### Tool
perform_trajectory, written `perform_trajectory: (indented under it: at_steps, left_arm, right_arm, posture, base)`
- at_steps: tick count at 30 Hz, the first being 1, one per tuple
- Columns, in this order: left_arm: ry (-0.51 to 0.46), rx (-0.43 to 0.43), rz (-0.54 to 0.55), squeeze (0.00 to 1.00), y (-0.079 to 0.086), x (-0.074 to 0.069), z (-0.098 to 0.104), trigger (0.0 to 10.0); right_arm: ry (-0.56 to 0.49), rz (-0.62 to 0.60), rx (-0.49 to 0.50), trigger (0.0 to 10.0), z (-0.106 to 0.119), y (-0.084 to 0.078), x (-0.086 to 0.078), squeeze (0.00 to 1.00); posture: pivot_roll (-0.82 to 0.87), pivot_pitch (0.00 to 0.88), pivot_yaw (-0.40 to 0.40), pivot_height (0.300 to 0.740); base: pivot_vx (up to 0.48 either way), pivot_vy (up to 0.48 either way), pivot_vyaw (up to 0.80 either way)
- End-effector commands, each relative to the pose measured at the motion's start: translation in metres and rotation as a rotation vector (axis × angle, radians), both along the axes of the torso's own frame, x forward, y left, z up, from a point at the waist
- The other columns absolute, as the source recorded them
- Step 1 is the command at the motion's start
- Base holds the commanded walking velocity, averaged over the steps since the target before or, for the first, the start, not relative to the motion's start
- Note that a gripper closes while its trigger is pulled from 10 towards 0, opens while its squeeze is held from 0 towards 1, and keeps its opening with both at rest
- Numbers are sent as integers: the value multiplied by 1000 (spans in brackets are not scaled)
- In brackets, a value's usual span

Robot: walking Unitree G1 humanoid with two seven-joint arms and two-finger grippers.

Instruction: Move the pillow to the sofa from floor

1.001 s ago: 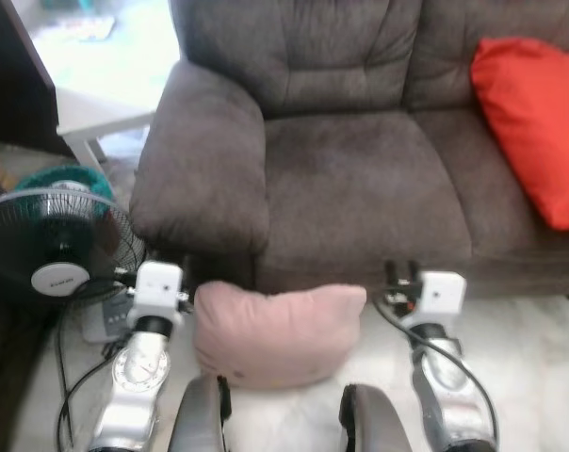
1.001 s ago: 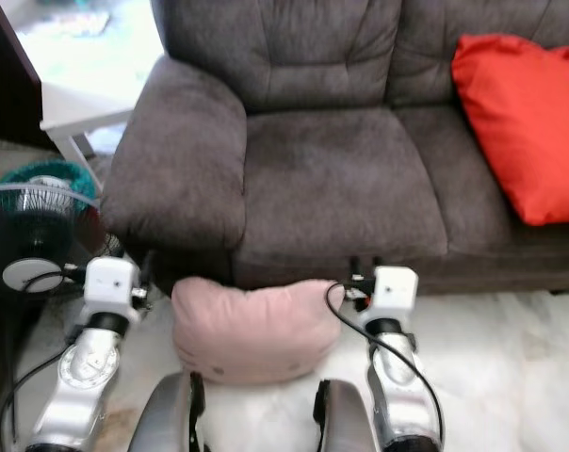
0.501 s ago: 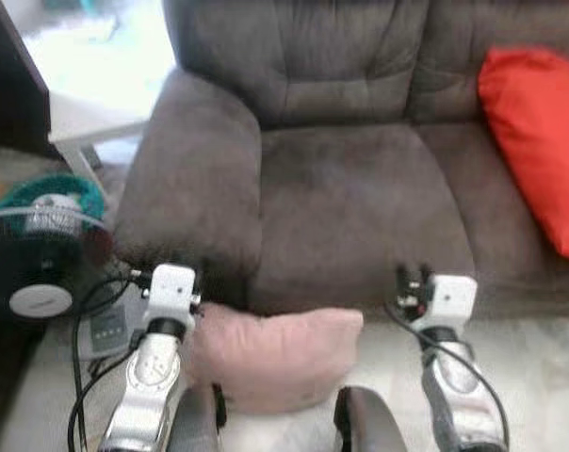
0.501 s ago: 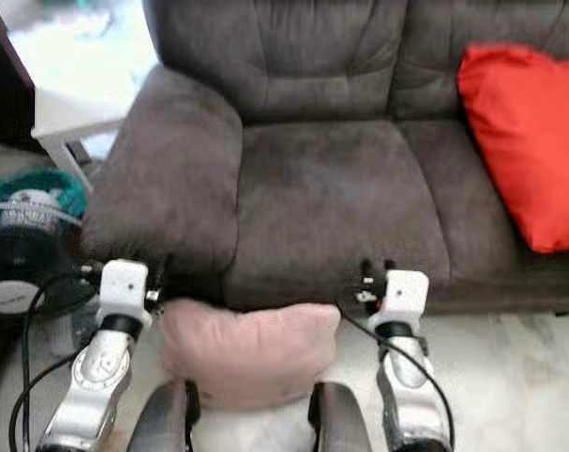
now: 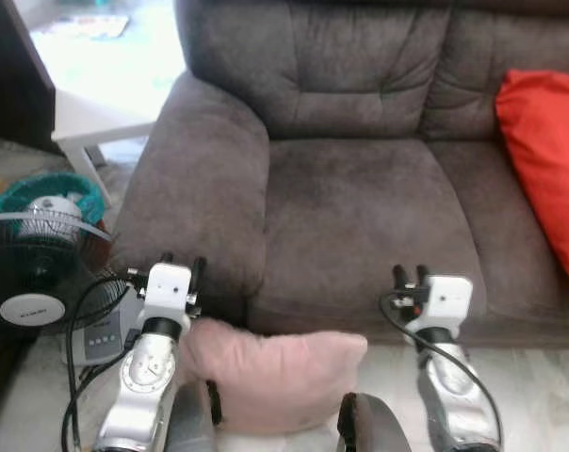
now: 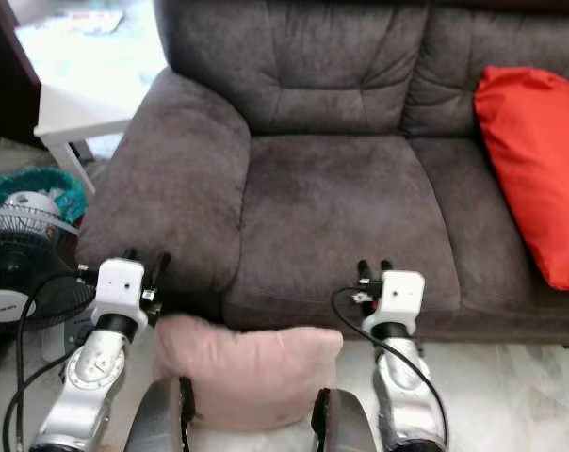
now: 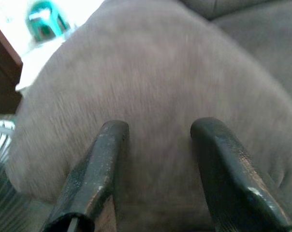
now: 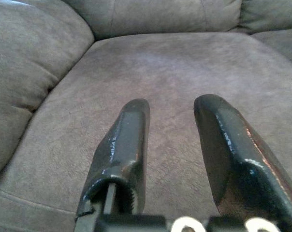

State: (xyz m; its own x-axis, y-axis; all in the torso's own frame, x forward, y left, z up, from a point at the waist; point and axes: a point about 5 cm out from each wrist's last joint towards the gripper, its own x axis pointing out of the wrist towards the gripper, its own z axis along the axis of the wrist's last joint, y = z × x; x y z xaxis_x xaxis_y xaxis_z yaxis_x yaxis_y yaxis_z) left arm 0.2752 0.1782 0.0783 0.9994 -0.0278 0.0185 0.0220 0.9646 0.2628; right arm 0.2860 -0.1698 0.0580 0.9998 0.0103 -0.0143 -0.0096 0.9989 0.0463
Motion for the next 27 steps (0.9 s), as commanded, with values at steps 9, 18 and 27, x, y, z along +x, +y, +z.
perform_trajectory:
  at_steps: [9, 18, 27]
  left_arm:
    - [252, -3, -15, 0, 1, -25, -52, 10000]
    - [481, -62, 76, 0, 20, -41, -94, 10000]
    - [542, -100, 168, 0, 41, -40, -108, 10000]
  right_arm:
    - [41, -40, -6, 10000, -9, -14, -6, 0]
    - [40, -34, -5, 10000, -8, -14, -4, 0]
    - [19, -38, 2, 10000, -5, -15, -4, 0]
  posture:
    - [152, 107, -30, 569]
    - [152, 111, -35, 569]
    - [145, 116, -38, 569]
  base:
    - [0, 0, 0]
    - [0, 0, 0]
    - [0, 0, 0]
